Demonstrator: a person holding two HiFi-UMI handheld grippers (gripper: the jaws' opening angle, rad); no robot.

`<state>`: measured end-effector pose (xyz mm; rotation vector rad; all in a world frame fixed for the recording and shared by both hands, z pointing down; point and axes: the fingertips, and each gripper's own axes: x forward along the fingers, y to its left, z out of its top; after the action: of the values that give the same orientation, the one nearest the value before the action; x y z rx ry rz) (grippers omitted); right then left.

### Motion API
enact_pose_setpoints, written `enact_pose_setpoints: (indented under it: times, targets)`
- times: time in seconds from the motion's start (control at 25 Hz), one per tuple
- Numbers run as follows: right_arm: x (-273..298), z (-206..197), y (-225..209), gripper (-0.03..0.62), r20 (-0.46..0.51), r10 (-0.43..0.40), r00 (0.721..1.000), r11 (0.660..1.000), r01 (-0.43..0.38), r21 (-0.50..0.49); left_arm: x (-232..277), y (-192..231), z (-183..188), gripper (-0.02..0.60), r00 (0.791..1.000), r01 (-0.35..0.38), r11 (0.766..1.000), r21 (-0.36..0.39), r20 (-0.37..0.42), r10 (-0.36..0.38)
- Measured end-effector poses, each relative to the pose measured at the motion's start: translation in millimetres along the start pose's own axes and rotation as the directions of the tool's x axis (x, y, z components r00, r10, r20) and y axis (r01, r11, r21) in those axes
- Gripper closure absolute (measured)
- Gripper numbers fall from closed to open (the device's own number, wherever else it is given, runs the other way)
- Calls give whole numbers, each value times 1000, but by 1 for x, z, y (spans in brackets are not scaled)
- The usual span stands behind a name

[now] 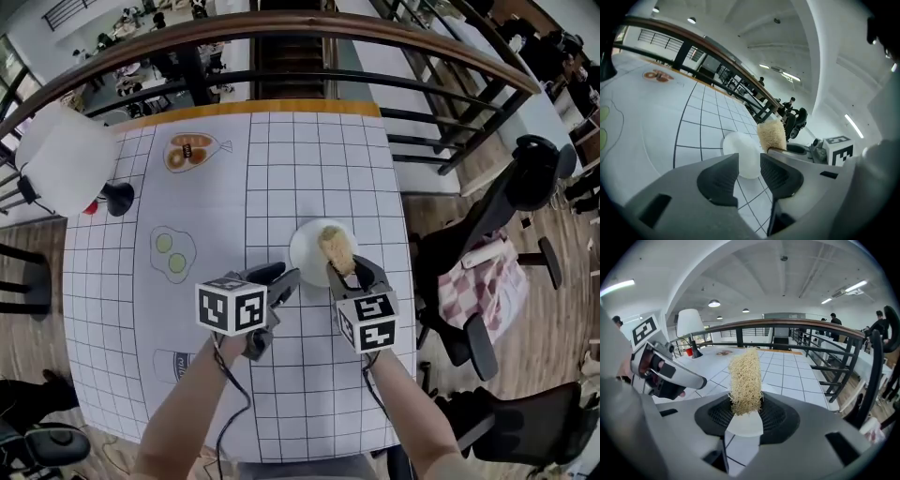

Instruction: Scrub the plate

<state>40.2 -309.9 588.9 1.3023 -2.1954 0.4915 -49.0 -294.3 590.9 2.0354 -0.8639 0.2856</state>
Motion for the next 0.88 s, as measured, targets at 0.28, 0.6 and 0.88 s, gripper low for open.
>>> enact_pose_setpoints:
  times: [0.28,0.6,0.88]
  targets:
    - [31,-16,-11,454,-56,-4,998,999,6,36,23,20,1,443,999,-26,994,-102,-41,22]
    - [50,-32,-15,456,-190,25,982,999,-18,34,37,34,-9,443,997,-17,971,-240,-78,-2]
    - [52,-41,-16,459,-164,87,983,990,-66,127,45,39,-16,443,992,-32,974,-225,-124,4]
